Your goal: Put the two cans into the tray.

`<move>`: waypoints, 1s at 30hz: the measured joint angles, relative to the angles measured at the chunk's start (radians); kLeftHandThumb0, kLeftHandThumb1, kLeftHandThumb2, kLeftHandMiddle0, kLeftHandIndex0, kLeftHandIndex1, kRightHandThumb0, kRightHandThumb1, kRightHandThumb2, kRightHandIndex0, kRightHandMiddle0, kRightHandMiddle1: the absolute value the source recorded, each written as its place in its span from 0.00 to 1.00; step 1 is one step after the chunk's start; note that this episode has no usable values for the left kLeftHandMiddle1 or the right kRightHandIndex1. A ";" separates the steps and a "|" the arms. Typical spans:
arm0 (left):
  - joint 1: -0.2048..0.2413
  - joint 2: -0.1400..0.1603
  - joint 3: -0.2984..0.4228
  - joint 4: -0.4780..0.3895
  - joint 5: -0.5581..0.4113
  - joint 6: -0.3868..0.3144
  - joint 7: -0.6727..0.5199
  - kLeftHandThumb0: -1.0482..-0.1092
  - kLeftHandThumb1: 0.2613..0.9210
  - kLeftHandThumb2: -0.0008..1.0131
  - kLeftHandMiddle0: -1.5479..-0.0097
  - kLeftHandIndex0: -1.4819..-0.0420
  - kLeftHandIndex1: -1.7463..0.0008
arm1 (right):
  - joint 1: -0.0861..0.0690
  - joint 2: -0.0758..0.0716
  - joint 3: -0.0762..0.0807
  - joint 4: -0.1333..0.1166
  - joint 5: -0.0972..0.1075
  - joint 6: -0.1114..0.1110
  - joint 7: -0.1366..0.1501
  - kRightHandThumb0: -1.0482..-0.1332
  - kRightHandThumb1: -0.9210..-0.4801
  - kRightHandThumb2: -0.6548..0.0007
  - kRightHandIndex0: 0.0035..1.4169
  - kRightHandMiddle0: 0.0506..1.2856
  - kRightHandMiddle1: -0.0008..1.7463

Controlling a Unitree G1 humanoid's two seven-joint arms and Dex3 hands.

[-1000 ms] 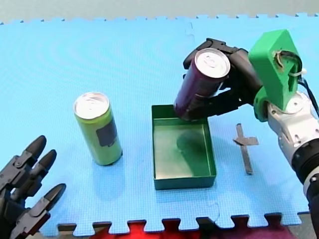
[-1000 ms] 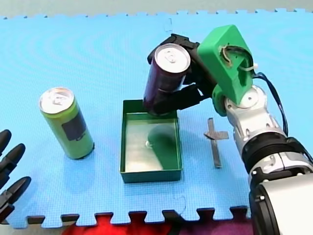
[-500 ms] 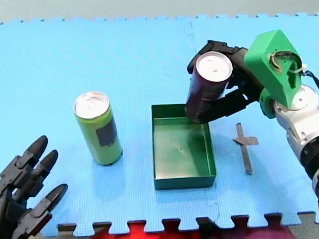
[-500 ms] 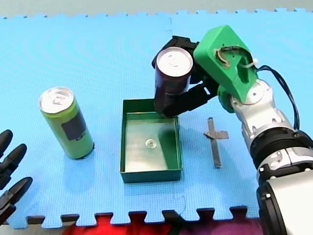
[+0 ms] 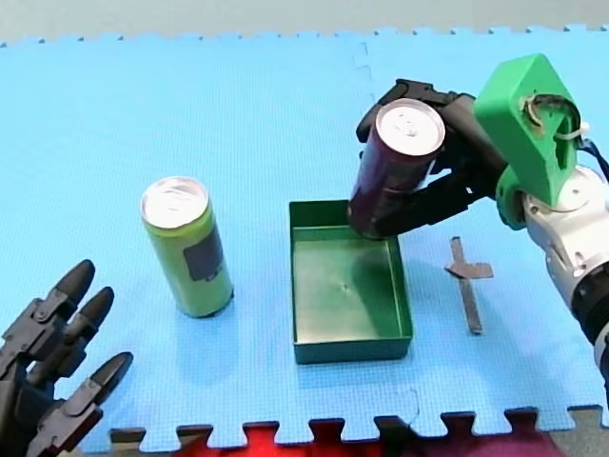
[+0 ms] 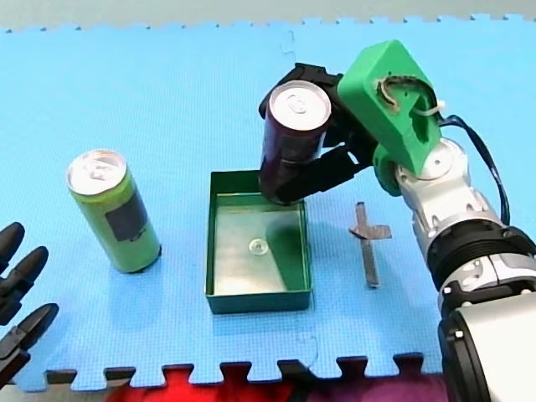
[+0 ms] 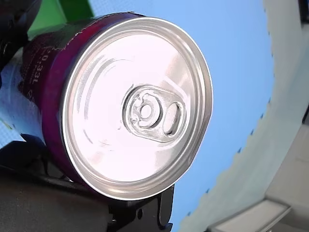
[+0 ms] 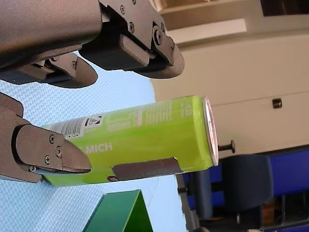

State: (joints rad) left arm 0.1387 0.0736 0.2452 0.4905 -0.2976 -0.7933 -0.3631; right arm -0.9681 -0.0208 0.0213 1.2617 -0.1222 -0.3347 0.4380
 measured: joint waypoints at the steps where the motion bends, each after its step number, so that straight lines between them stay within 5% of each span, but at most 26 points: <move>1: 0.000 0.000 0.000 0.000 0.000 0.000 0.001 0.00 1.00 0.12 0.71 0.71 1.00 | 0.000 0.001 -0.001 0.000 0.001 0.000 0.003 0.86 0.30 1.00 0.67 0.43 1.00; 14: 0.008 -0.008 -0.007 -0.023 0.007 0.011 0.011 0.00 1.00 0.12 0.71 0.71 1.00 | 0.007 0.020 0.003 -0.004 0.005 0.028 0.010 0.86 0.30 1.00 0.67 0.43 1.00; 30: 0.054 -0.025 -0.026 -0.092 0.025 0.020 0.037 0.00 1.00 0.14 0.71 0.71 1.00 | 0.023 0.014 0.052 -0.017 -0.041 0.034 -0.013 0.84 0.29 0.99 0.67 0.42 1.00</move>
State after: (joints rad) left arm 0.1924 0.0491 0.2192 0.3984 -0.2731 -0.7736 -0.3257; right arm -0.9453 -0.0070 0.0730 1.2444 -0.1634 -0.3003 0.4246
